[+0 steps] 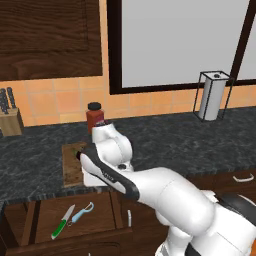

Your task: Place the appropriate cutting tool for cutting the eggplant skin on the cutting board.

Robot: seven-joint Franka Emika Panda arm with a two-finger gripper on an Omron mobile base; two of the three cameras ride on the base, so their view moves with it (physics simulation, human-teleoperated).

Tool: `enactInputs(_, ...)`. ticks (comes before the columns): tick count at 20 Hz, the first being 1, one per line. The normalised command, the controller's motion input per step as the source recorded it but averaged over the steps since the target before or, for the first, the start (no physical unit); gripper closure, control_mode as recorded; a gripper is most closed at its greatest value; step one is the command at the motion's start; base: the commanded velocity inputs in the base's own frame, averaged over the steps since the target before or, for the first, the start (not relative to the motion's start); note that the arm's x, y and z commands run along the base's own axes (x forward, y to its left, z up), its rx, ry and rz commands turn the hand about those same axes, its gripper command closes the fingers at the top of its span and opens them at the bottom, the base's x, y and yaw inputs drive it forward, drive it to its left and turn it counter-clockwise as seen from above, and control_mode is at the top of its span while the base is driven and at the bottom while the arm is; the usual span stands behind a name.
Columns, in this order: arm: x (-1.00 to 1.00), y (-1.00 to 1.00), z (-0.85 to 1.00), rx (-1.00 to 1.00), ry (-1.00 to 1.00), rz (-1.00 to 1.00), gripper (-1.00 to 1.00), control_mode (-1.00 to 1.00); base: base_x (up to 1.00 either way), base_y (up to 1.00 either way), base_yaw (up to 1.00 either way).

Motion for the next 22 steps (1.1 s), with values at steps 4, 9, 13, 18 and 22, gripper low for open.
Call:
enactInputs(4, -0.05, 0.41, -0.72, -0.01, 0.0, -0.09, -1.0, -1.0, 0.0, 0.0, 0.0)
enactInputs(9, -0.04, 0.07, -0.7, 0.0, 0.01, -0.06, -1.0, -1.0, 0.0, 0.0, 0.0)
enactInputs(13, 0.0, 0.22, -0.76, 0.01, 0.02, -0.02, -1.0, -1.0, 0.0, 0.0, 0.0)
enactInputs(18, -0.1, 0.38, -0.7, 0.0, 0.0, 0.0, -1.0, -1.0, 0.0, 0.0, 0.0)
enactInputs(22, -0.27, 0.35, -0.47, 0.0, 0.01, 0.0, -1.0, -1.0, 0.0, 0.0, 0.0)
